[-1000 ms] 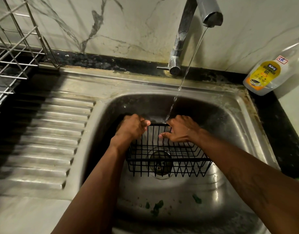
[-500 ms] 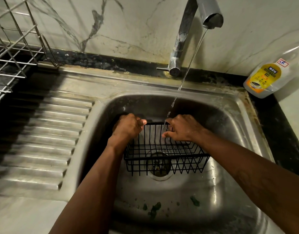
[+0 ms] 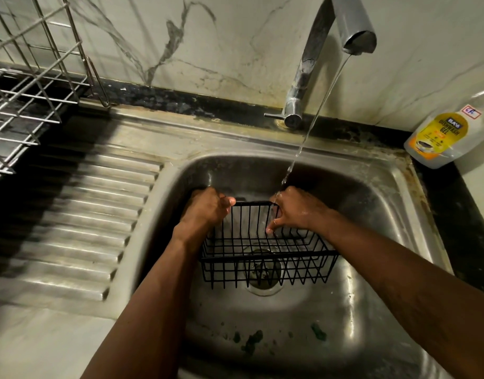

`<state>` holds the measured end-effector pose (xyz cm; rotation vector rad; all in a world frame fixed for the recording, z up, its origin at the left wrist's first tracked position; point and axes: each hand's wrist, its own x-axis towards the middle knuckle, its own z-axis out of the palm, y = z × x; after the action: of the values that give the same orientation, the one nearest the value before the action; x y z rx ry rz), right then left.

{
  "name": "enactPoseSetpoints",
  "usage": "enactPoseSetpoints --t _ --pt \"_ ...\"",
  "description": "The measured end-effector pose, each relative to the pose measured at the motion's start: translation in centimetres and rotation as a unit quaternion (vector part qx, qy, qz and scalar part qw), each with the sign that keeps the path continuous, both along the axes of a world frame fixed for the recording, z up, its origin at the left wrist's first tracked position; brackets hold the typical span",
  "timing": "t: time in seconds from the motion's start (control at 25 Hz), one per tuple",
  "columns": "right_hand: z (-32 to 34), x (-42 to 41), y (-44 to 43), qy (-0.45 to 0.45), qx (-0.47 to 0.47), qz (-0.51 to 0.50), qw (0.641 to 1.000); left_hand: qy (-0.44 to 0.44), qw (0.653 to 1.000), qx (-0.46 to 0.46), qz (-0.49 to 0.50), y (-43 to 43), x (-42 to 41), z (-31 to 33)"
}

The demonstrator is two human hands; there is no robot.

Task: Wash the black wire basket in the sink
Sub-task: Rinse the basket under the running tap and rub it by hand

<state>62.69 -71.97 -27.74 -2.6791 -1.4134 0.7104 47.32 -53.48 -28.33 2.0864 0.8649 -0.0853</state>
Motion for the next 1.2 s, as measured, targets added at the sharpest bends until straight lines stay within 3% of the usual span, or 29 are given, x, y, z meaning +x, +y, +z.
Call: enactPoseSetpoints --t 0.12,0.24,0.36,0.52,0.68,0.72,0.8,1.0,1.2 --pt "0.5 -0.8 0.7 -0.048 0.01 0.029 0.998 0.01 0.999 0.024 -0.02 0.0 -0.4 0.6" --pt "1.3 -0.3 0.9 -0.018 -0.016 0.056 0.998 0.064 0.977 0.15 -0.136 -0.2 -0.3 1.1" --pt "1.7 -0.6 1.0 -0.036 -0.047 0.112 0.992 0.055 0.949 0.217 -0.221 -1.2 0.0 2.0" --pt "1.9 -0.6 0.6 0.011 -0.025 0.083 0.996 0.071 0.959 0.15 -0.229 -1.4 0.4 2.1" --pt "2.2 0.1 0.6 -0.112 -0.032 0.051 0.992 0.161 0.944 0.149 -0.247 -0.5 -0.2 2.9" --pt "2.1 -0.1 0.8 -0.108 -0.039 0.042 0.993 0.172 0.939 0.166 -0.248 -0.6 -0.4 3.0" --pt "2.0 -0.3 1.3 -0.09 -0.051 0.04 0.994 0.166 0.937 0.181 -0.248 -1.4 -0.5 3.3" --pt "1.8 -0.2 1.6 -0.098 -0.06 0.061 0.991 0.119 0.945 0.117 -0.282 -1.6 -0.2 2.7" --pt "1.5 0.2 1.3 0.004 0.001 0.018 1.0 0.098 0.952 0.14 -0.254 -2.0 0.5 2.0"
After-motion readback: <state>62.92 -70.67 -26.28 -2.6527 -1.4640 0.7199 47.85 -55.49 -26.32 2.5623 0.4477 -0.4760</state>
